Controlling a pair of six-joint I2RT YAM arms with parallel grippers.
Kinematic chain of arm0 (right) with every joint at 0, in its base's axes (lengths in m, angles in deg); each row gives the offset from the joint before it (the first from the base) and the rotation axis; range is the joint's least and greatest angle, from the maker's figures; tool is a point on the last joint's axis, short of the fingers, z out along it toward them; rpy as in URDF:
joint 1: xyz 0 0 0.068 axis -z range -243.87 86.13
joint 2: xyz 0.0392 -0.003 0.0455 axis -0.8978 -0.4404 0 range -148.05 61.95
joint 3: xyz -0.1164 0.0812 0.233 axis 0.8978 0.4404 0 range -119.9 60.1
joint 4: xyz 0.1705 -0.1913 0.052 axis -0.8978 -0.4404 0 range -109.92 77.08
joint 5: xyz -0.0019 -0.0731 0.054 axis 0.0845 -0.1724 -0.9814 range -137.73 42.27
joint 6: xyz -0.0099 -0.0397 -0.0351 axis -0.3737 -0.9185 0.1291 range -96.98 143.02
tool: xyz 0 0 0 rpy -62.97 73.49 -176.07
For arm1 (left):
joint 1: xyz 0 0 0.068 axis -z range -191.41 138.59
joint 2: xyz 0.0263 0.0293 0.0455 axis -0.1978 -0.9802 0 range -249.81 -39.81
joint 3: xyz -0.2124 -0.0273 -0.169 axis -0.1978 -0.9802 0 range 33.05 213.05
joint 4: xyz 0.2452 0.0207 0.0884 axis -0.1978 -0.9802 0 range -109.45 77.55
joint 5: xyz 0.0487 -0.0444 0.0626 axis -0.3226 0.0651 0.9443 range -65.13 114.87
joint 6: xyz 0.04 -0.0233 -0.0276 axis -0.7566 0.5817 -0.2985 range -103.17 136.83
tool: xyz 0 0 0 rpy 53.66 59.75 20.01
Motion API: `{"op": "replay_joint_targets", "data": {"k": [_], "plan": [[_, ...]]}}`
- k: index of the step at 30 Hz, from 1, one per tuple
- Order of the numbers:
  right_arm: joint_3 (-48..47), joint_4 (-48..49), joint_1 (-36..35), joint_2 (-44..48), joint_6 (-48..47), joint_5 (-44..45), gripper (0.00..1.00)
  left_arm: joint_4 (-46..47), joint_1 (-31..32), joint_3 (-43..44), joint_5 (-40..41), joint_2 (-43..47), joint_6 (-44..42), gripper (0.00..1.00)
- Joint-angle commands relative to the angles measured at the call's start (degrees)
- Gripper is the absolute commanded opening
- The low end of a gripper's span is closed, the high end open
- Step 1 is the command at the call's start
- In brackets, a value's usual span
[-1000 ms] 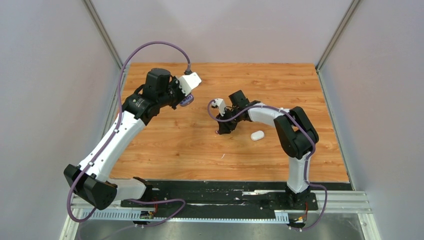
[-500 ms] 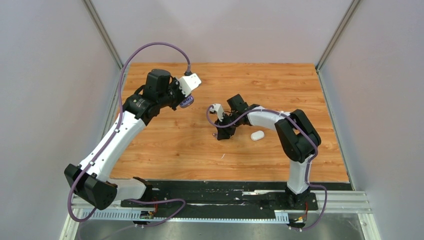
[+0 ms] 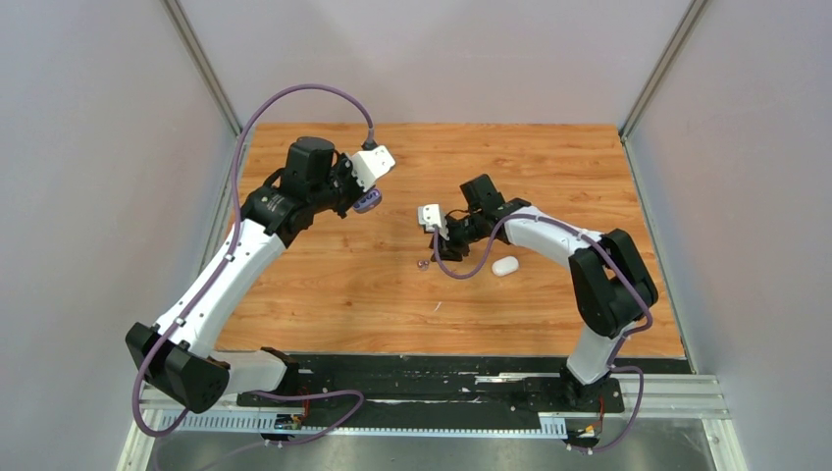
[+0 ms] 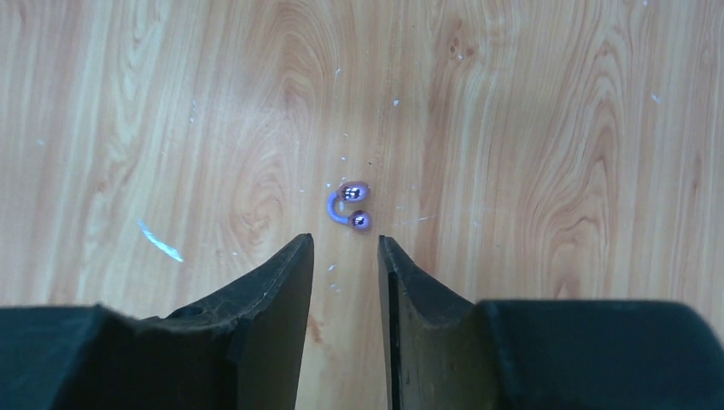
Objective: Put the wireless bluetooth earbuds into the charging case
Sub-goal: Pick up the earbud from the center of the board.
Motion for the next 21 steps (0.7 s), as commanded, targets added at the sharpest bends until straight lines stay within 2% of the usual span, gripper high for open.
{"op": "replay_joint_targets", "data": {"k": [1,4,11,21], "plan": [[-3.1,-0.1,0.1,-4.1,-15.0,-4.1,0.35,0.7,-0.3,0.8,-0.8,2.2,0.2,0.0],[-4.2,-2.7,0.0,-6.5,-21.9,-4.6,0.39,0.3,-0.3,0.8,-0.4,2.5,-0.1,0.0],[-7.7,-7.0,-0.6,-11.0,-25.7,-3.3,0.44,0.2,-0.3,0.8,-0.5,2.3,-0.1,0.0],[-13.6,-13.1,-1.6,-17.1,-27.6,-2.1,0.41,0.3,-0.4,1.2,-0.8,1.9,-0.1,0.0]]}}
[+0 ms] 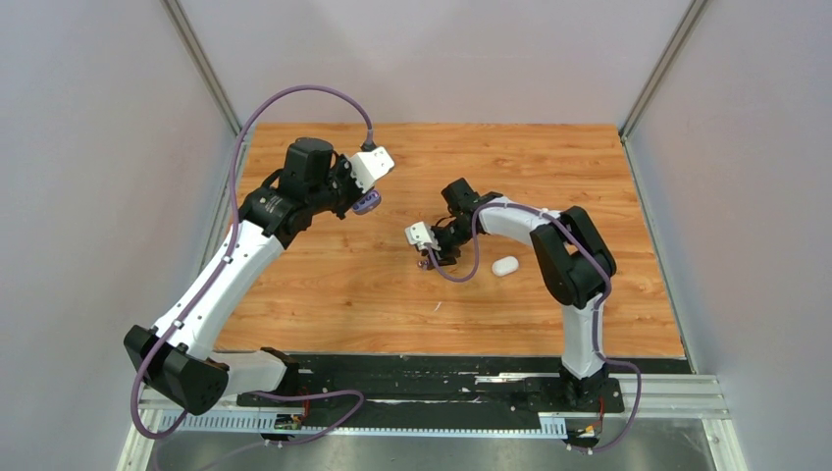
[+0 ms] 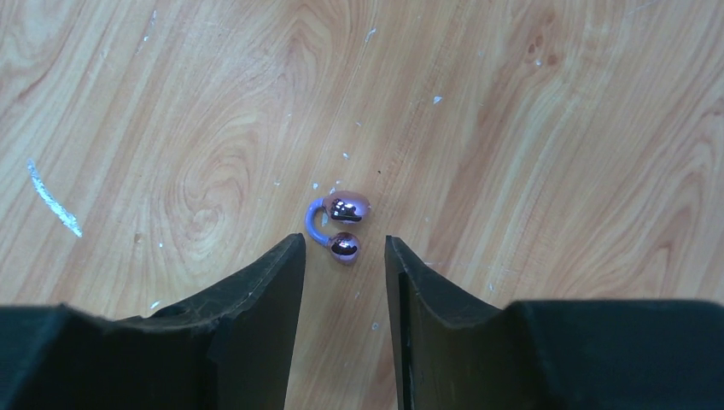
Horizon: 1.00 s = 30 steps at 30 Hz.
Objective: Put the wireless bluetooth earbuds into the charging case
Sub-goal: Pick up the earbud from the center of the board.
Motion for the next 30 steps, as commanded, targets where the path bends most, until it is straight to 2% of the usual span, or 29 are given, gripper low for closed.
{"op": "replay_joint_targets", "data": {"k": [1,11,15,22,27,30], "plan": [[-4.7,-4.7,-0.7,-2.6,-3.3,-1.3,0.4,1.2,-0.4,1.1,-0.6,1.4,0.0,0.0],[-8.1,-13.9,-1.4,-5.9,-7.9,1.8,0.33,1.4,-0.5,0.7,-0.9,1.5,0.4,0.0],[-7.8,-15.8,-1.6,-6.0,-7.9,1.9,0.19,1.6,-0.6,0.7,-1.1,1.4,0.7,0.0],[-7.2,-15.2,-1.9,-5.7,-4.9,1.5,0.08,1.9,-0.6,0.4,-1.4,1.1,1.1,0.0],[-7.3,-15.0,-1.7,-2.9,-0.5,-2.3,0.03,2.0,-0.6,0.3,-1.8,0.9,1.4,0.0],[-7.6,-15.2,-0.9,1.3,3.1,-8.3,0.02,2.2,-0.6,-0.2,-2.0,0.9,1.7,0.0]]}}
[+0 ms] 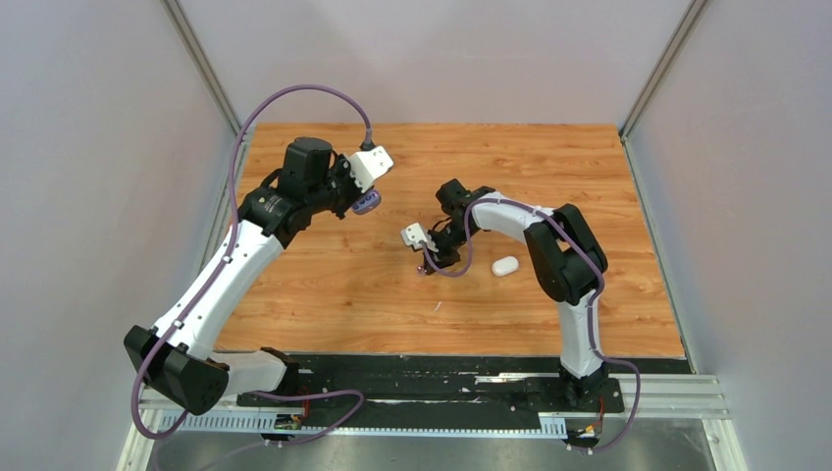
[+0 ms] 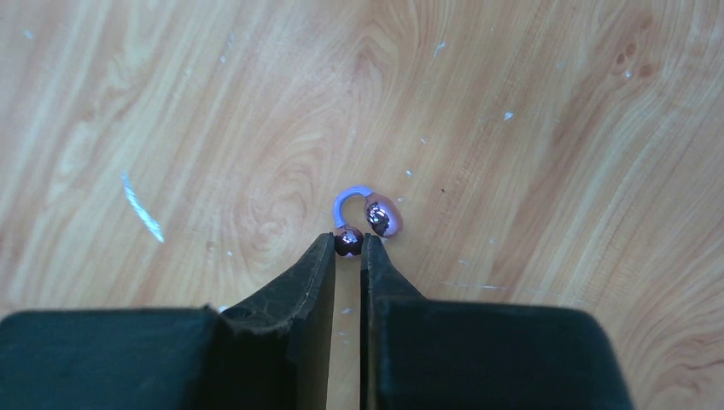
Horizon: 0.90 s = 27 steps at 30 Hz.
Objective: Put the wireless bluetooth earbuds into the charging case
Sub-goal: Pick up the earbud from the center of the board, then place the earbud at the center of the board.
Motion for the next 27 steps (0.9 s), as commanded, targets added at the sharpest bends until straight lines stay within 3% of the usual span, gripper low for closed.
{"op": "replay_joint_targets", "data": {"k": [1,7,16,21,27], "plan": [[-1.2,-2.1,0.9,6.9,6.5,-10.5,0.01,2.2,-0.3,-0.4,-1.4,0.9,1.6,0.0],[-7.6,-3.3,7.0,10.5,23.8,-30.4,0.0,6.1,-0.6,-3.6,-3.0,0.6,1.9,0.0],[-19.5,-3.3,11.6,9.7,48.1,-50.5,0.0,21.3,-0.6,-9.1,-16.8,-1.1,1.9,0.0],[-23.6,-1.5,9.8,8.7,55.0,-54.4,0.0,24.5,-0.6,-7.9,-21.0,-3.9,4.6,0.0],[-21.4,11.5,6.7,8.5,70.8,-52.6,0.0,27.4,-0.4,-7.7,-22.1,-4.5,6.9,0.0]]}}
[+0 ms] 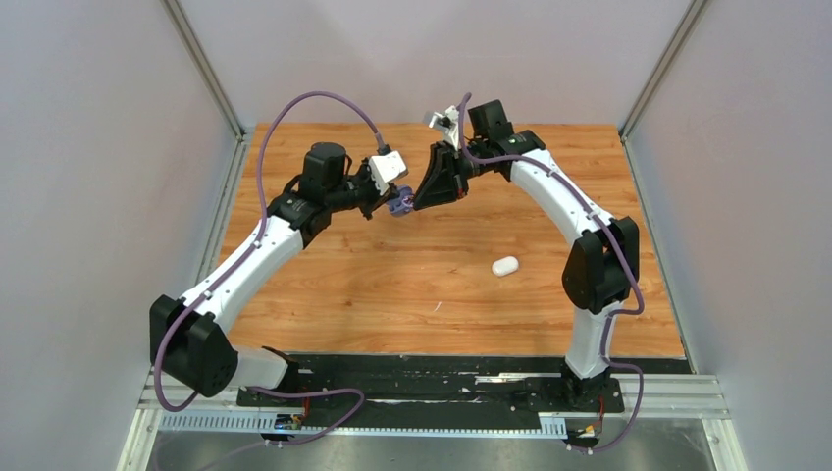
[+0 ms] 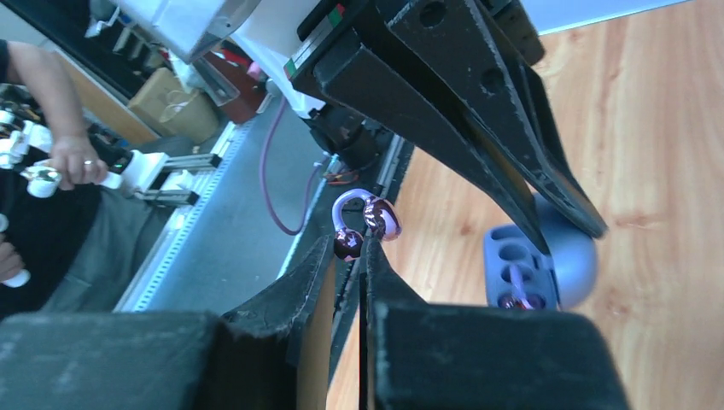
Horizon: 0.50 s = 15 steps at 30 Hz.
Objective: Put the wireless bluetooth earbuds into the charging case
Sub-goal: Place the earbud at the center of the board.
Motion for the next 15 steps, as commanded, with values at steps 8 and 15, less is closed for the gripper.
{"op": "replay_joint_targets", "data": {"k": [8,15], "plan": [[7.9,38.5,-4.0,0.1,44.7,-3.4,0.0,6.9,1.6,1.3,2.3,2.0,4.9,0.0],[18.7,38.6,-0.3,3.9,47.6,-4.0,0.0,2.1,1.6,2.2,15.0,2.3,6.1,0.0]]}}
